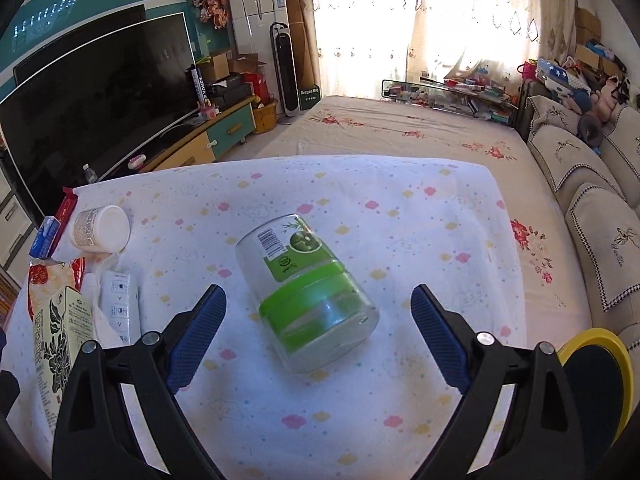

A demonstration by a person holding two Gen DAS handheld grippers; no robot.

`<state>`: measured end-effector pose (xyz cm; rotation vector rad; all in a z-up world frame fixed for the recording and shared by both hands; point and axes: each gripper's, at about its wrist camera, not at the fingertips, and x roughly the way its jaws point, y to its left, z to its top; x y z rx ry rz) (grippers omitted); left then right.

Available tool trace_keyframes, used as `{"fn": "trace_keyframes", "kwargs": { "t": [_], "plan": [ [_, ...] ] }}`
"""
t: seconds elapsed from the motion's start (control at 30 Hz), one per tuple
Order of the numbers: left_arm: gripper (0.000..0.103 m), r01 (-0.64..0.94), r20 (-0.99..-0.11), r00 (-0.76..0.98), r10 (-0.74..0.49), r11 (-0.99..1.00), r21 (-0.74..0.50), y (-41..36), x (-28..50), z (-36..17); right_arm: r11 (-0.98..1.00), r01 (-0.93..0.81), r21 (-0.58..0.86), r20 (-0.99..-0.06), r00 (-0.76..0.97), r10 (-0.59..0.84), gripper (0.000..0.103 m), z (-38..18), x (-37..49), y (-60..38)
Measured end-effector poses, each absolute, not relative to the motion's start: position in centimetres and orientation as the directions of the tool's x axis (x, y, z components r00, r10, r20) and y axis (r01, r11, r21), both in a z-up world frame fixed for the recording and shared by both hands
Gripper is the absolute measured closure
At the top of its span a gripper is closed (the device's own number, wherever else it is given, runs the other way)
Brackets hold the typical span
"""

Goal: Collect trash
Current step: 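Move the right gripper to the clear green-lidded jar and grasp it, then carry the jar with the right gripper over the bin and release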

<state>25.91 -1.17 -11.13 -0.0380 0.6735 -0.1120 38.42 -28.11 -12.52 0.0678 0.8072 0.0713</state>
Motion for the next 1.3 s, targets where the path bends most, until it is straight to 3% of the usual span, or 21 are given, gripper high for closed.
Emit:
{"fn": "trace_keyframes", "kwargs": {
  "t": [0.13, 0.3, 0.7, 0.77, 1.3],
  "plan": [
    [0.016, 0.093, -0.627, 0.771, -0.115, 0.993, -0.067, -1.3, 26.1, -11.5, 0.993, -0.057, 0.108, -0.736, 0.666, 0.119, 0.016, -13.0, 39.4, -28.0],
    [0.015, 0.101, -0.635, 0.763, -0.122, 0.992, -0.07, -1.6, 26.2, -11.7, 0.989, -0.065, 0.131, -0.755, 0.64, 0.142, 0.039, -13.5, 39.7, -28.0],
    [0.015, 0.118, -0.634, 0.763, -0.123, 0.992, -0.05, -2.1, 25.9, -12.0, 0.99, -0.072, 0.117, -0.743, 0.655, 0.136, 0.049, -12.7, 37.5, -27.6],
    [0.015, 0.119, -0.633, 0.764, -0.123, 0.992, -0.049, -2.2, 25.9, -12.0, 0.991, -0.074, 0.109, -0.738, 0.662, 0.131, 0.055, -12.2, 36.9, -27.4],
    [0.015, 0.131, -0.632, 0.766, -0.122, 0.991, -0.032, -2.7, 25.4, -11.9, 0.992, 0.006, 0.129, -0.68, 0.729, 0.084, 0.055, -7.9, 29.1, -32.0]
  ]
}}
